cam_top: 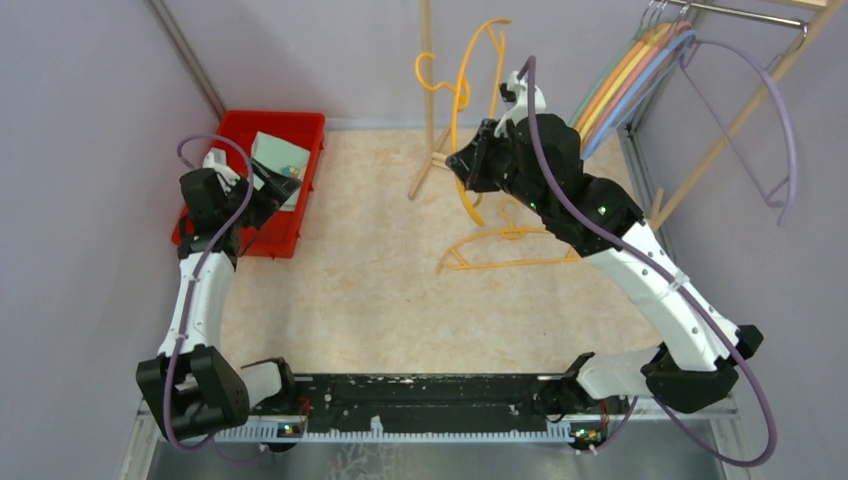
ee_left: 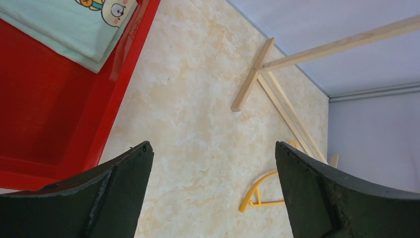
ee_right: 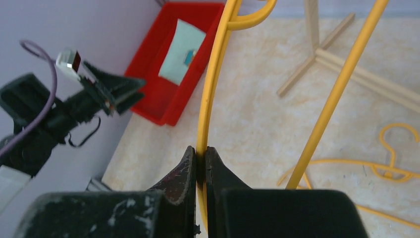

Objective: Organize the hangers

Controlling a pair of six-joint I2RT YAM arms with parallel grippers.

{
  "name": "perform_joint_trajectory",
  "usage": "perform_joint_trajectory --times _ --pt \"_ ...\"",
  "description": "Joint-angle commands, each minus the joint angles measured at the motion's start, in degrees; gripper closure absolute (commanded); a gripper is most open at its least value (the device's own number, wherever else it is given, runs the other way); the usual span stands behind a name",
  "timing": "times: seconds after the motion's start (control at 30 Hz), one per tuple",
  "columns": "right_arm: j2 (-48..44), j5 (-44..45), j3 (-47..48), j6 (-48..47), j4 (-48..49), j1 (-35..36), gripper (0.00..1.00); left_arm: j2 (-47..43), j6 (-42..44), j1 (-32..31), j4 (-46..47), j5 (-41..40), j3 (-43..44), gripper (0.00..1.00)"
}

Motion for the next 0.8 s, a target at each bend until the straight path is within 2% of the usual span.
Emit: perform_joint_trajectory --times 0.0,0.17,0.43,0.6,0.77 --pt "4.5 10.3 4.29 -0.15 13.47 -1.43 1.0 1.22 3.0 0.3 0.88 3.67 2.1 0.03" --pt "10.2 10.59 8.89 -1.22 22.42 -6.33 1.0 1.53 3.17 0.3 0.68 5.56 2.93 0.03" --pt "19.52 9.1 17.68 -1.34 28.67 -12.42 1.0 2.07 3.3 0.23 0.68 6.83 2.51 0.03" --pt "24.64 8.39 22.39 -0.62 28.01 -14.88 1.0 2.31 3.89 0.19 0.53 6.74 2.32 0.03" --pt "26.66 8.32 22.63 0.29 26.98 -17.09 1.0 2.27 4.22 0.22 0.19 6.65 2.08 0.03"
